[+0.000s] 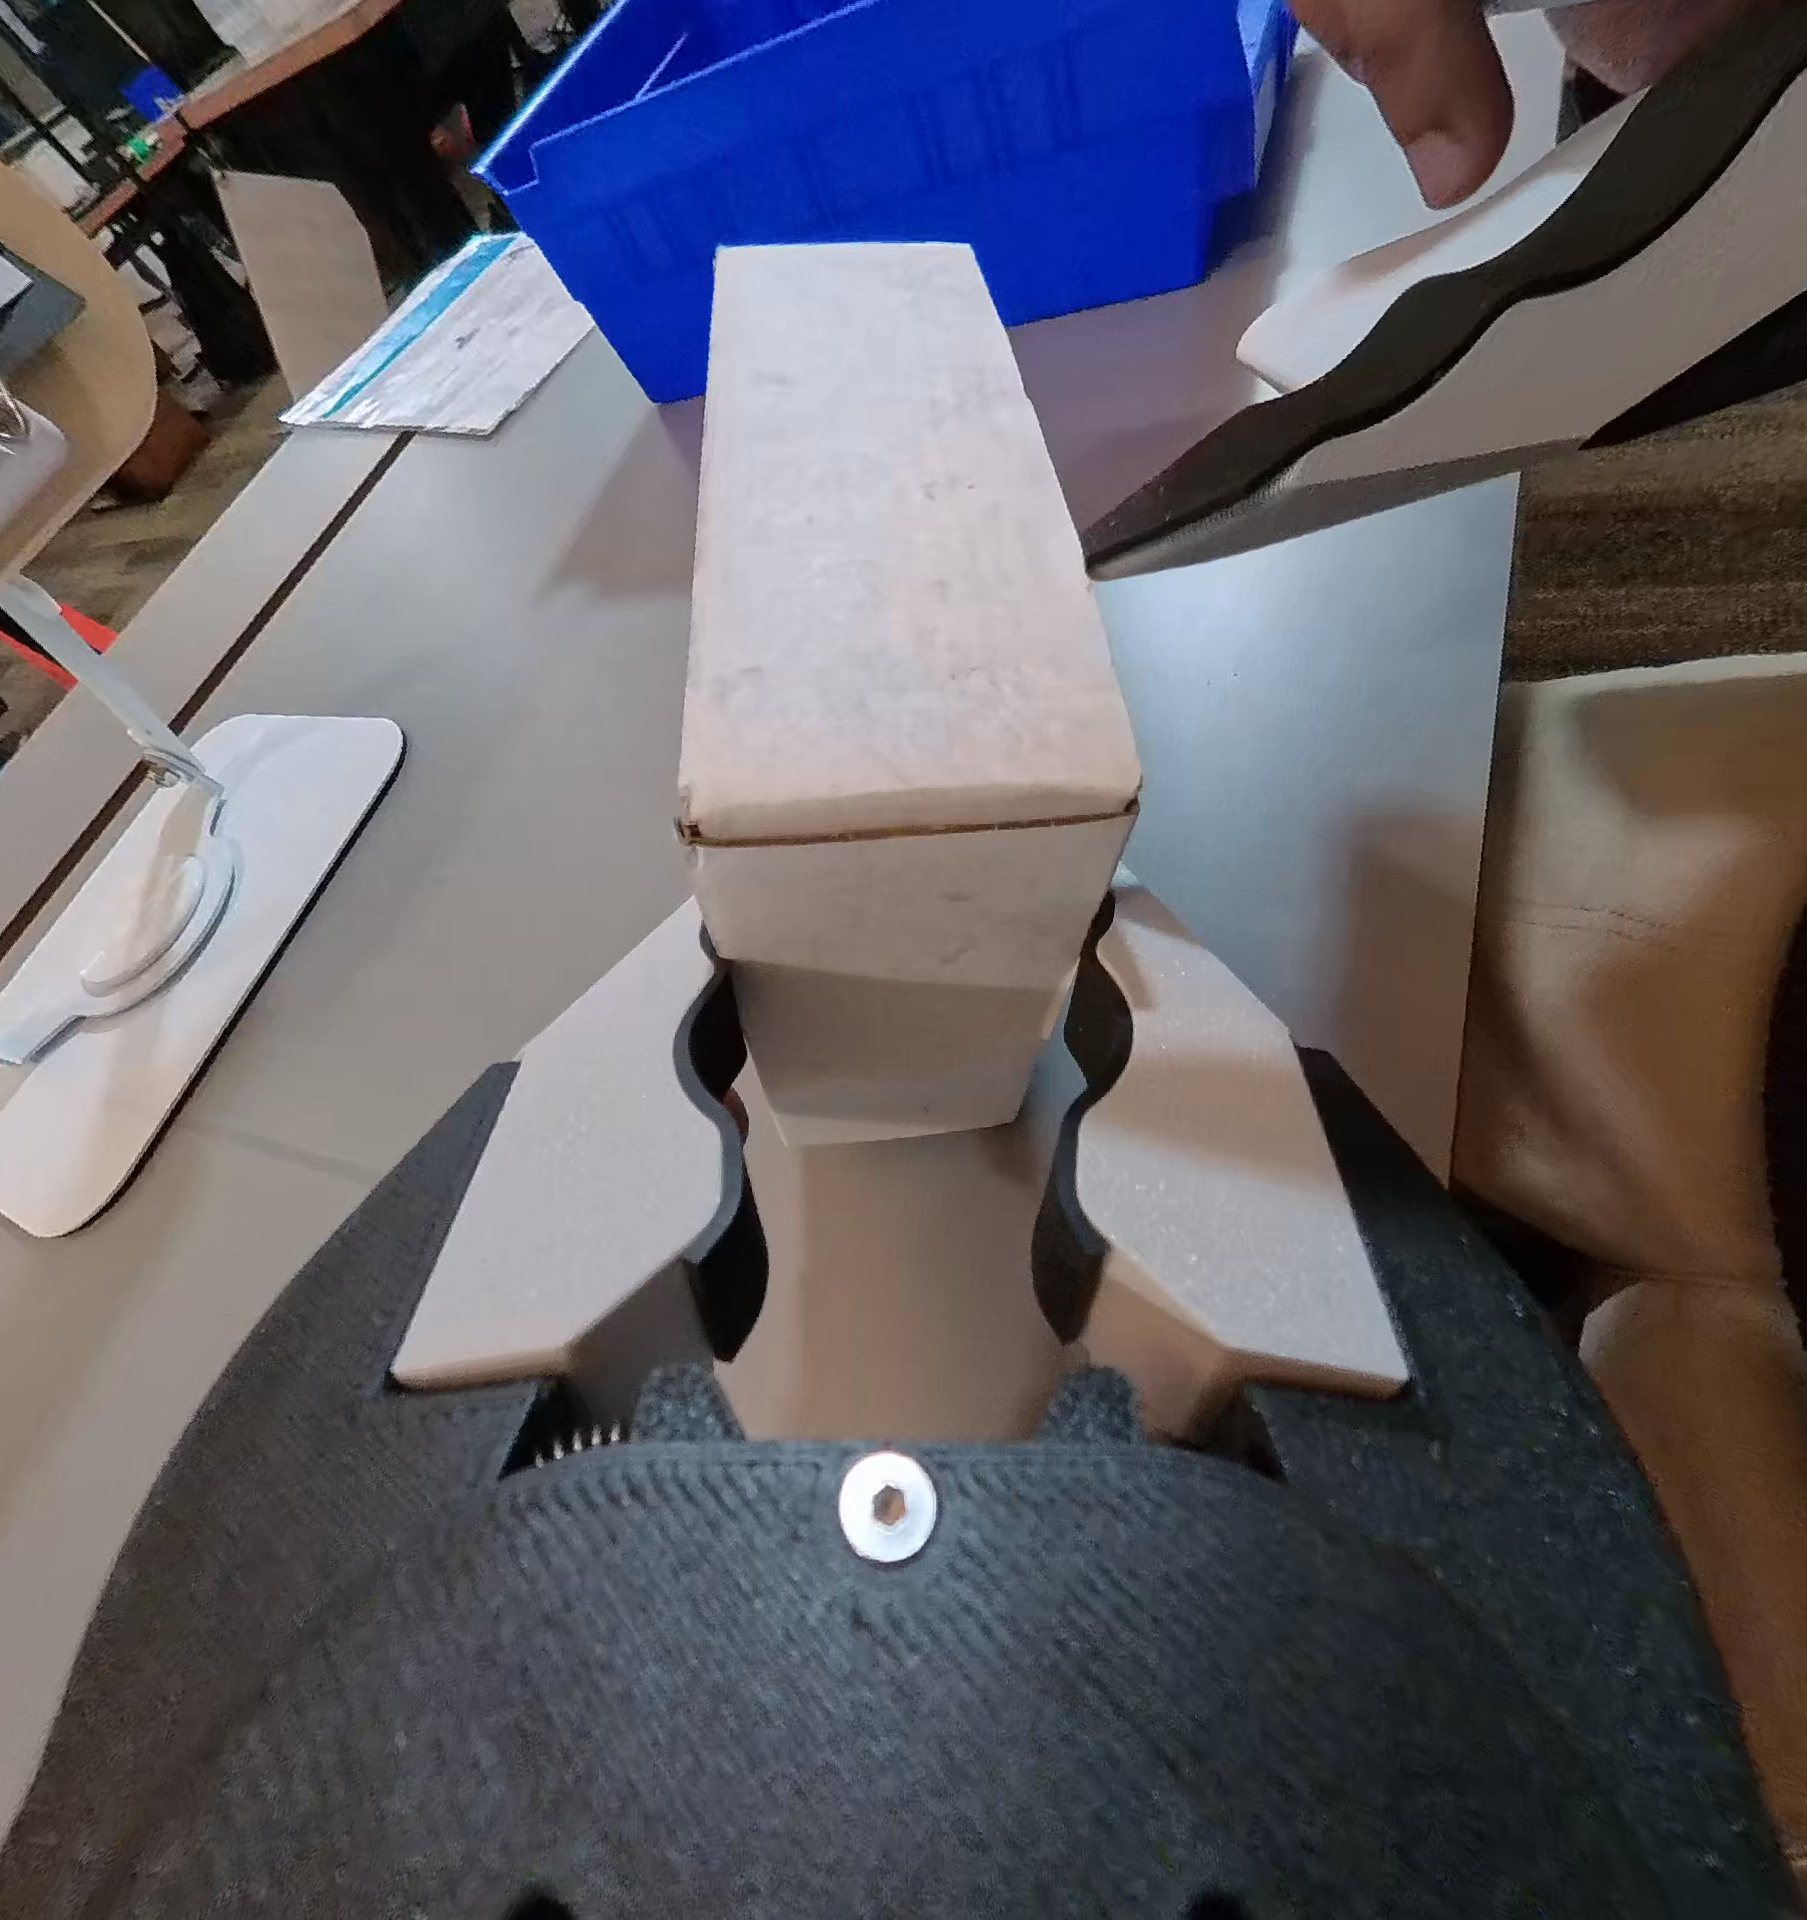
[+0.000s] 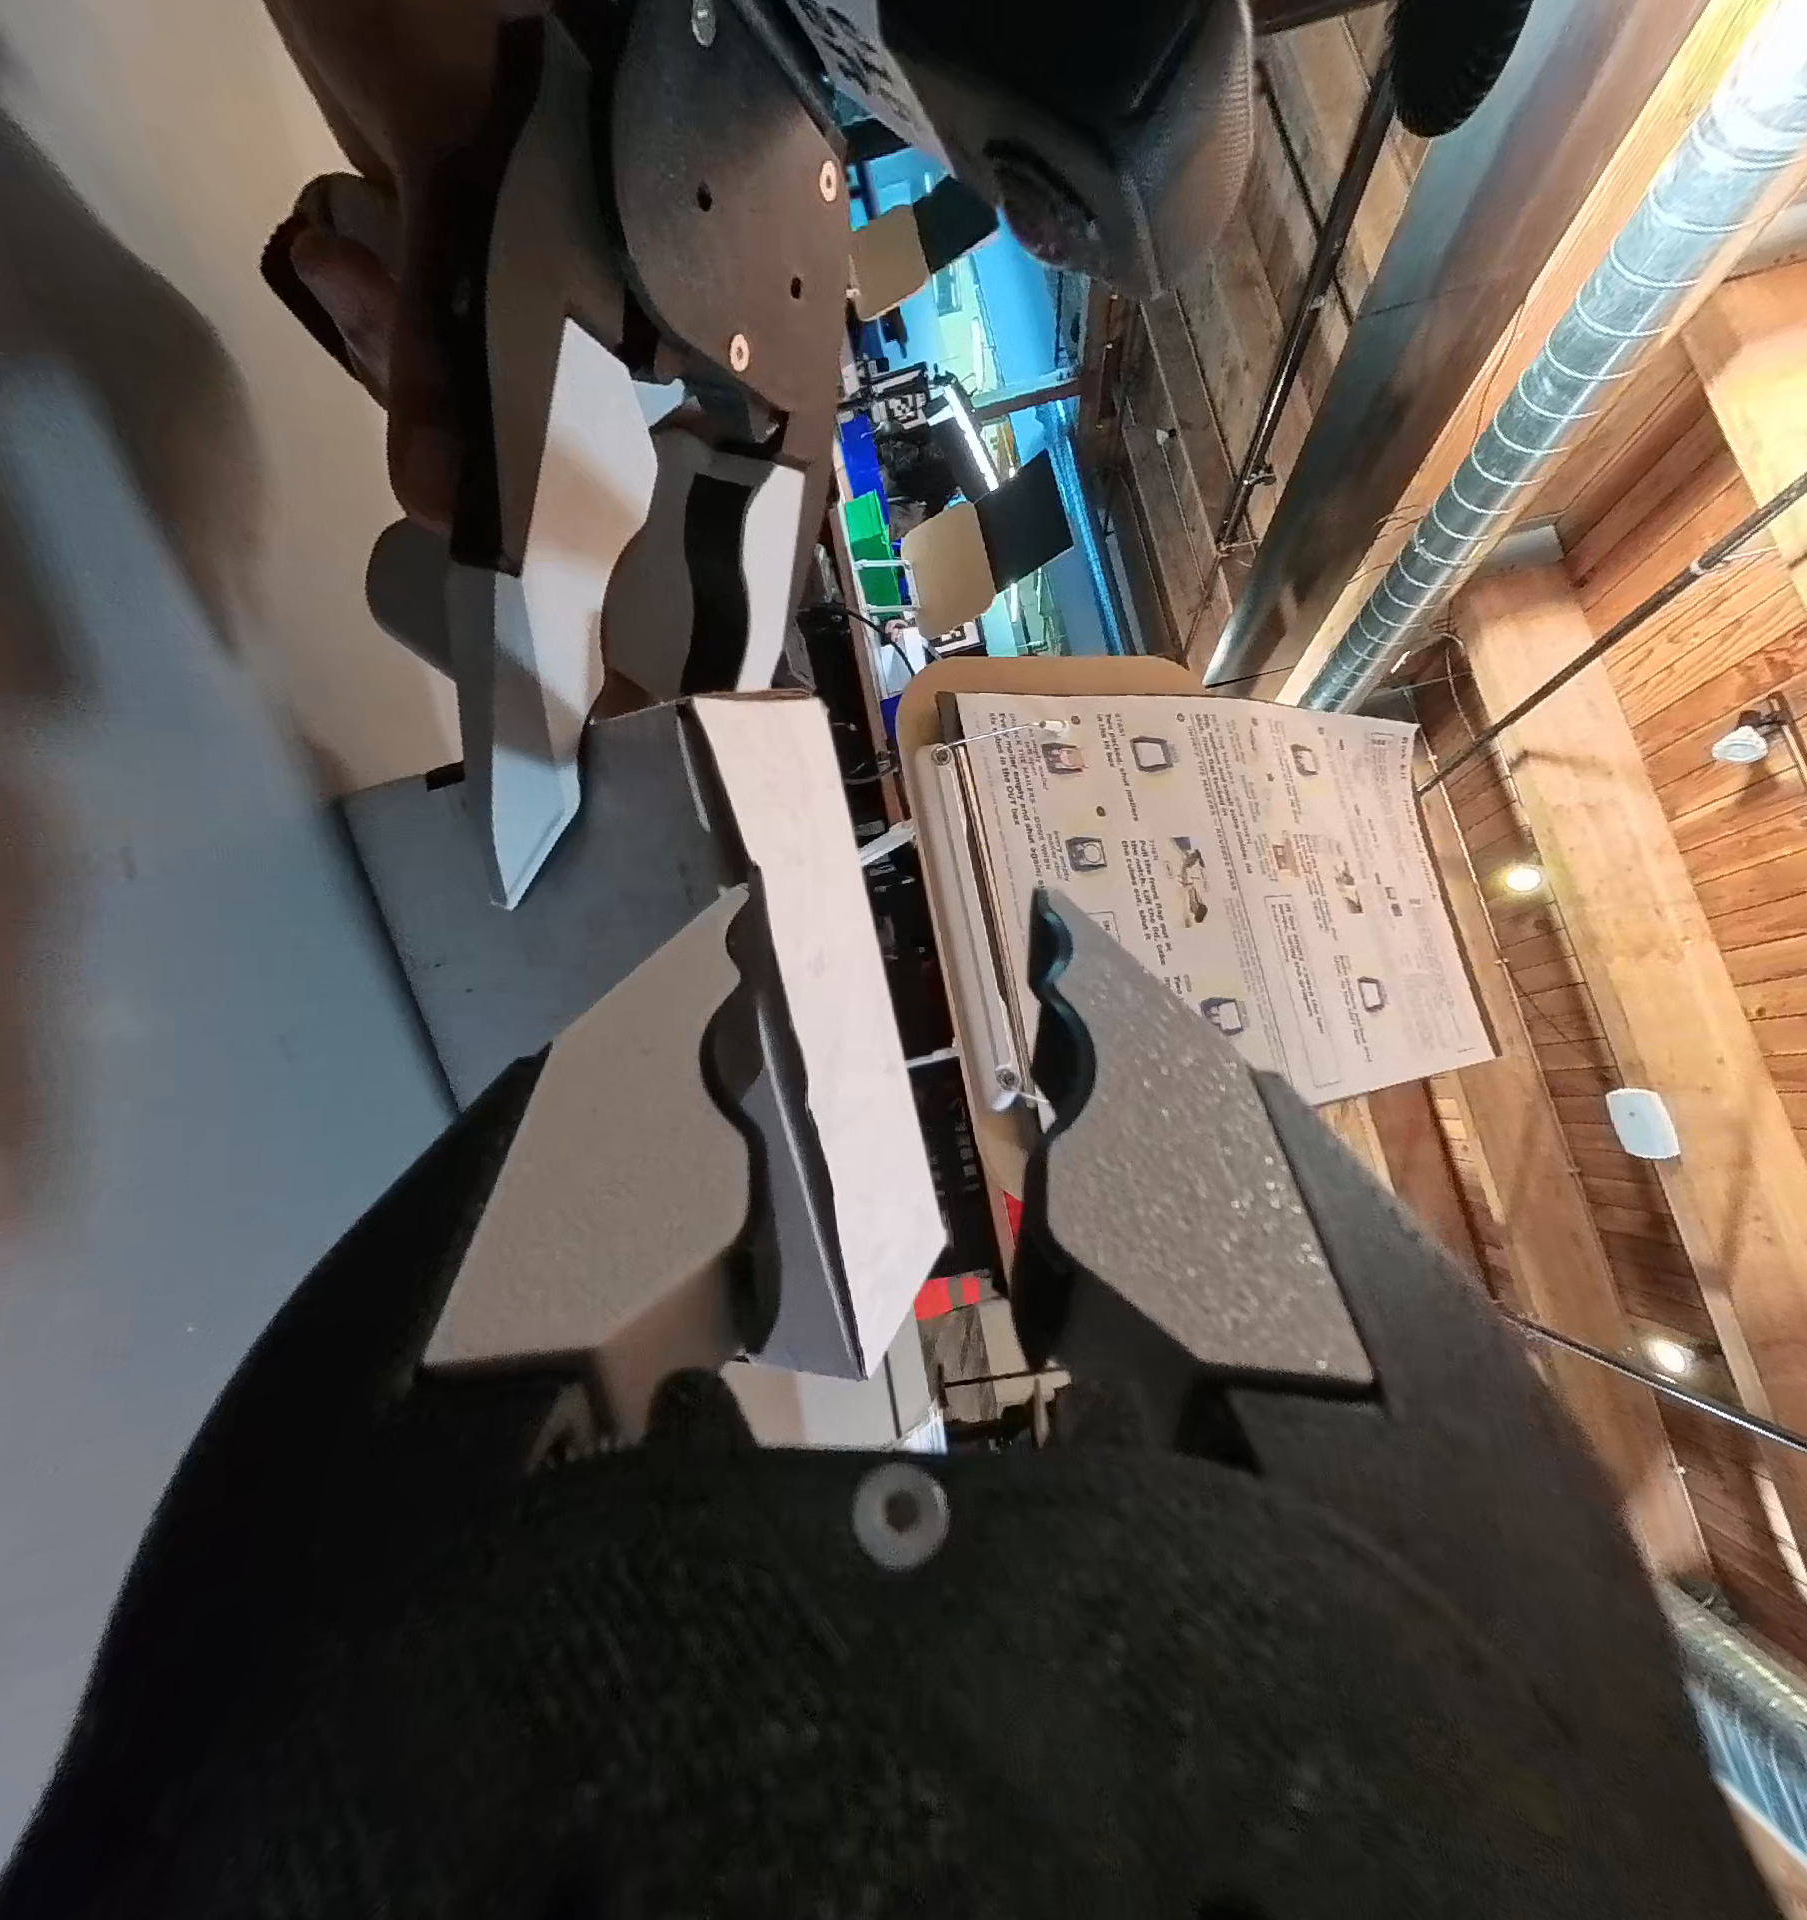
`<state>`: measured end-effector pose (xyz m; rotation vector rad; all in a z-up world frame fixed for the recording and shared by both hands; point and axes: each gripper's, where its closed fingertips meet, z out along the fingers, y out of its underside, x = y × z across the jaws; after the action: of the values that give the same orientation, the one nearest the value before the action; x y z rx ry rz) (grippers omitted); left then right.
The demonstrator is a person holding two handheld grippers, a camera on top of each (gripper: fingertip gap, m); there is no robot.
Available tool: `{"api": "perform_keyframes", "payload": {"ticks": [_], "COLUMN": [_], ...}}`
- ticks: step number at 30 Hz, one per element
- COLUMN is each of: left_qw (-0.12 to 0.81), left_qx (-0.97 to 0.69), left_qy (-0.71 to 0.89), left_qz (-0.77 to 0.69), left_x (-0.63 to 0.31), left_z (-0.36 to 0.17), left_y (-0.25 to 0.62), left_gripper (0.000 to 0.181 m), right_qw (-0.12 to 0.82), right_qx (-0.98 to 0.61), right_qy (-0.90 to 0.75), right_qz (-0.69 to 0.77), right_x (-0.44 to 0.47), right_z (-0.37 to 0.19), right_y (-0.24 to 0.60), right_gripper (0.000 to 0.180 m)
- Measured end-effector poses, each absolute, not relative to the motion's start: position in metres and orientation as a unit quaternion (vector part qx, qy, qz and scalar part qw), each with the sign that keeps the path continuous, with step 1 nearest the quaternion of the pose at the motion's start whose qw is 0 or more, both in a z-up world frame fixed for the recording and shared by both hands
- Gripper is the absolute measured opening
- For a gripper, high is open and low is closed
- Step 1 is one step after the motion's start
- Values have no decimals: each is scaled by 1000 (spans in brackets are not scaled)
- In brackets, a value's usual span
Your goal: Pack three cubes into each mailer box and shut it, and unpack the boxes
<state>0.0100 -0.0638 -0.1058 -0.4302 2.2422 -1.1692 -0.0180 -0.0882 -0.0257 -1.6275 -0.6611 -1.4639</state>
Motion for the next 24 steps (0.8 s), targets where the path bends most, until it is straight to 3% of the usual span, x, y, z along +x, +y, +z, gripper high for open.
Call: {"api": "perform_keyframes", "payload": {"ticks": [9, 14, 24], "left_qw": [273, 261, 266], "left_qx": [-165, -166, -163], "left_qy": [837, 835, 837], "left_qz": [-445, -455, -451], "left_x": [9, 8, 8], "left_z": [-105, -107, -107], "left_y": [-63, -62, -61], "left_gripper": [62, 62, 62], "right_qw": [420, 406, 409], "right_qx": [-648, -647, -661], "right_qy": [-247, -294, -267], "right_qz": [-586, -574, -570], "right_x": [-16, -21, -6], "right_z": [-21, -34, -32], "right_y": [-89, -88, -96], "right_gripper": [51, 34, 42]}}
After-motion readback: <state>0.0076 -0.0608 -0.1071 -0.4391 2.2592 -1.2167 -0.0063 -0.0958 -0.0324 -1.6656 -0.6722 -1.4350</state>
